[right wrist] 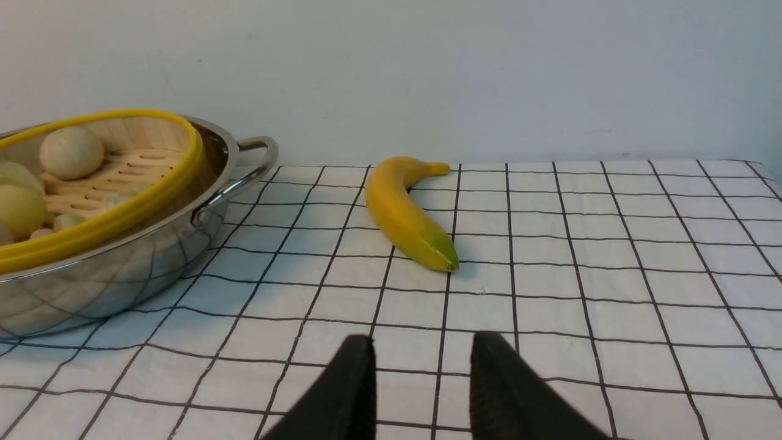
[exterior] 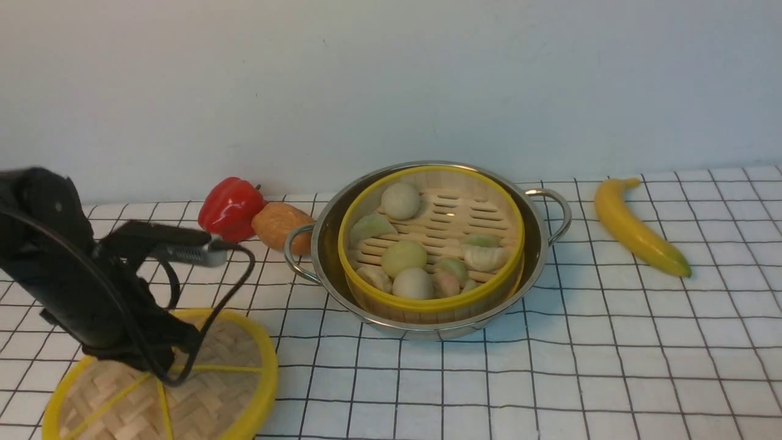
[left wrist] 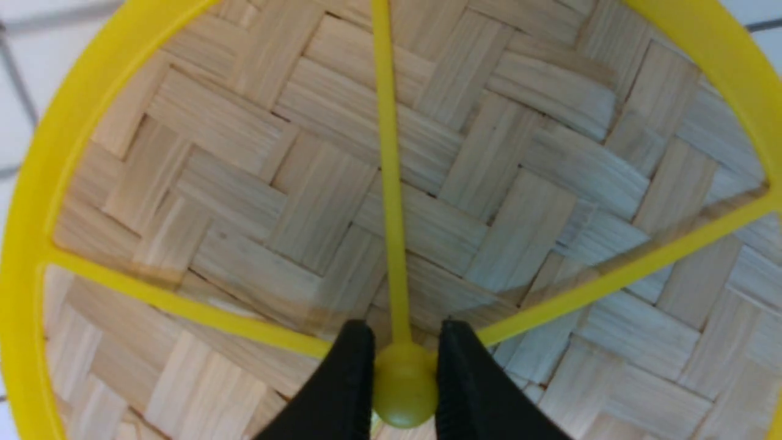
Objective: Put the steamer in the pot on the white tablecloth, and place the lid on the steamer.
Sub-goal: 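Place the yellow bamboo steamer lid onto the steamer in the pot with the left gripper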
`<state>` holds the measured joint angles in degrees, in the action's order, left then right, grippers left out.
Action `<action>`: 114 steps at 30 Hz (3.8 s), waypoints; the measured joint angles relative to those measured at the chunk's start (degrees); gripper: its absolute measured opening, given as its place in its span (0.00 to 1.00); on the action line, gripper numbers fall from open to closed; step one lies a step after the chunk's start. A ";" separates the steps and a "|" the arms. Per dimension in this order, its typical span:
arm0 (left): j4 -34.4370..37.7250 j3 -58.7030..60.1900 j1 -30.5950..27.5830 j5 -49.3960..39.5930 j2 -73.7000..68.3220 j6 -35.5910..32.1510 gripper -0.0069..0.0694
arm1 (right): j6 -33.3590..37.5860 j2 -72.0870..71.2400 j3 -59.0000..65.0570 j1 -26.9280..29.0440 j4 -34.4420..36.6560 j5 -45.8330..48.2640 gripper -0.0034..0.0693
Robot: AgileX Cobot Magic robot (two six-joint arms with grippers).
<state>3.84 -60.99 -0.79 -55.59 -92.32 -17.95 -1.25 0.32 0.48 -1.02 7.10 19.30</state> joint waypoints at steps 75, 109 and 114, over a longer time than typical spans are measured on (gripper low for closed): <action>8.65 -55.40 25.33 -6.90 -29.29 -57.81 0.24 | 0.00 0.00 0.00 0.00 0.00 0.00 0.38; 10.22 -56.00 25.33 -5.40 -33.58 -68.14 0.24 | 0.00 0.00 0.00 0.00 0.00 0.00 0.38; 10.22 -56.00 25.33 -6.35 -33.69 -68.19 0.24 | 0.00 0.00 0.00 0.00 0.00 0.00 0.38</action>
<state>14.06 -116.99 24.54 -61.95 -126.01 -86.14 -1.25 0.32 0.48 -1.02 7.10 19.30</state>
